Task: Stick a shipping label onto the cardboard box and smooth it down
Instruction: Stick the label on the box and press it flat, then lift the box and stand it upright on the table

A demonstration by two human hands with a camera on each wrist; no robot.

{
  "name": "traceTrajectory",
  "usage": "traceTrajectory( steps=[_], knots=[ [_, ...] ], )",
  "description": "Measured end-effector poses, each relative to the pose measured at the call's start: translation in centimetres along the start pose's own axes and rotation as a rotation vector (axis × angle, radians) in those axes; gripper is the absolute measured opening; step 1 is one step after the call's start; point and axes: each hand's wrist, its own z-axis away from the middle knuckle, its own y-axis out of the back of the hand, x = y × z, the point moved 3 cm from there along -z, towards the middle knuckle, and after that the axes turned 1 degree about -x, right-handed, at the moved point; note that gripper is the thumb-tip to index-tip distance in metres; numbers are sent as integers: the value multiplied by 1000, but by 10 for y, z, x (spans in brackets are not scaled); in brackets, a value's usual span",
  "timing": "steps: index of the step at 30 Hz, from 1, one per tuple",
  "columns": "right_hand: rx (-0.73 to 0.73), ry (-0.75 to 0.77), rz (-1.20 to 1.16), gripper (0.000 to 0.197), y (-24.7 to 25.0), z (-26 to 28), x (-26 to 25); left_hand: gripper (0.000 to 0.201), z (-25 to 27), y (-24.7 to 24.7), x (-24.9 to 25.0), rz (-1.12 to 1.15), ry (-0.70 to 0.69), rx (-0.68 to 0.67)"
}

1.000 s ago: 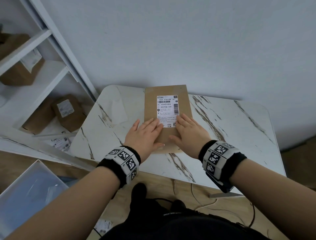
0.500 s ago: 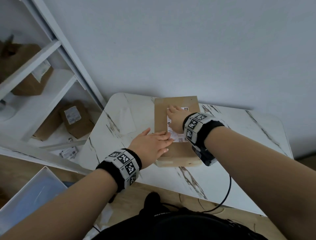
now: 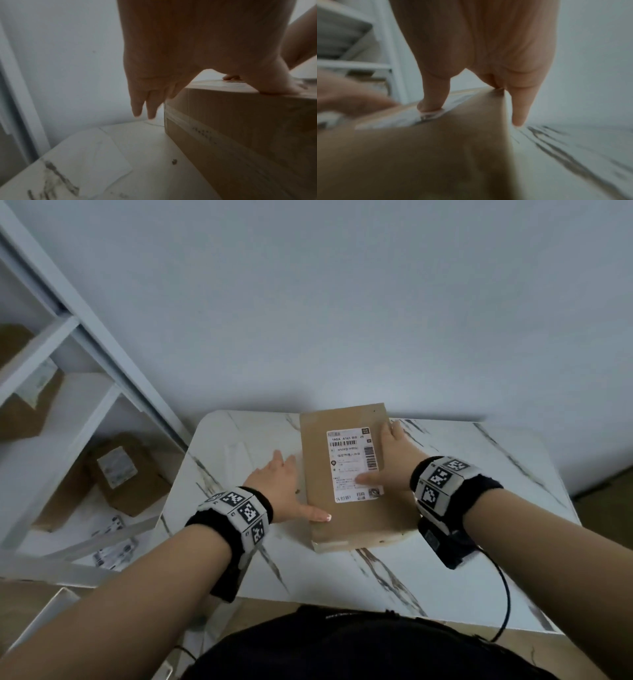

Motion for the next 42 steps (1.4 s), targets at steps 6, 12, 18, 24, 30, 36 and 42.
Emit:
traceTrajectory(
  steps=[6,12,18,24,30,36,42],
  knots=[
    [56,-138,-186,82,10,-2,5,101,-15,3,5,379,-134,-39],
    [231,-138,-329,66,28,2,4,51,-19,28,18,545,-193,190],
    [506,-80,-479,30,56,10,-1,77,-29,55,21,680,-116,441],
    [592,-74,-543,19,56,4,6,87,-33,62,32,727,-165,416],
    [580,-119,-507,12,47,-9,18,76,-40,59,37,663,-168,302],
    [569,-146,-445,12,41,-24,30,80,-51,53,39,654,-159,241],
    [535,-157,-448,15,39,-34,32,76,-63,51,36,666,-128,236]
  ],
)
